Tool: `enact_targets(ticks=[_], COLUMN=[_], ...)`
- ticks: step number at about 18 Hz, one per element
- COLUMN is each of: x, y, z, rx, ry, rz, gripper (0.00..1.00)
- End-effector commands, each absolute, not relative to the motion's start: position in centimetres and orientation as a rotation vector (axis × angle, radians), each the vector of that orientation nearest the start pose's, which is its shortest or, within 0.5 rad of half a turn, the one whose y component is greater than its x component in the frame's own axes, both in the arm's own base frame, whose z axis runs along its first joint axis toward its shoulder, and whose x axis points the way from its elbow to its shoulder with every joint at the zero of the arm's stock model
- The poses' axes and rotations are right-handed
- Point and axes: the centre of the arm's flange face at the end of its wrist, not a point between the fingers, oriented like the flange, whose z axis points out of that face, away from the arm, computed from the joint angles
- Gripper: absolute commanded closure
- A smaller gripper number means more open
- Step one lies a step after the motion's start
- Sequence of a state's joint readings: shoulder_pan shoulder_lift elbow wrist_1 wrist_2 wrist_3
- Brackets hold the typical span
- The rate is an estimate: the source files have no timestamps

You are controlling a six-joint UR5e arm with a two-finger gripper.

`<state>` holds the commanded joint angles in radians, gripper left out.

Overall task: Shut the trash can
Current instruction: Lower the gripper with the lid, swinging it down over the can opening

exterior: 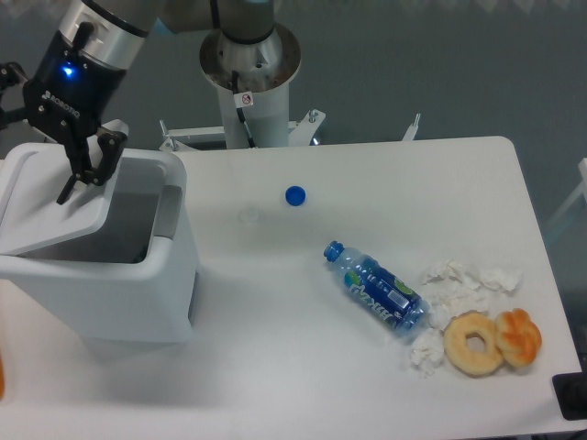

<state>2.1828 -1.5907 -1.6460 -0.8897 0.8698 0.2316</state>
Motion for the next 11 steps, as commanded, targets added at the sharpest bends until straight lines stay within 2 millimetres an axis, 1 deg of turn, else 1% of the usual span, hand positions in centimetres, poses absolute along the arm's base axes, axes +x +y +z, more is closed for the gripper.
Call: enact_targets(ticks=[7, 8, 10, 11], x=[-14.7, -15.2, -15.5, -15.5], y=[54.0, 53.9, 53.8, 53.8], z=[54.1, 54.0, 54.0, 53.6], rx=[-2.302, -2.301, -2.303, -2.309], ry=[-0.205, -0.214, -0.167, -0.160], rz=[-0.475, -0.470, -0.443, -0.442], gripper=[0.00, 0.00, 0.00, 0.00])
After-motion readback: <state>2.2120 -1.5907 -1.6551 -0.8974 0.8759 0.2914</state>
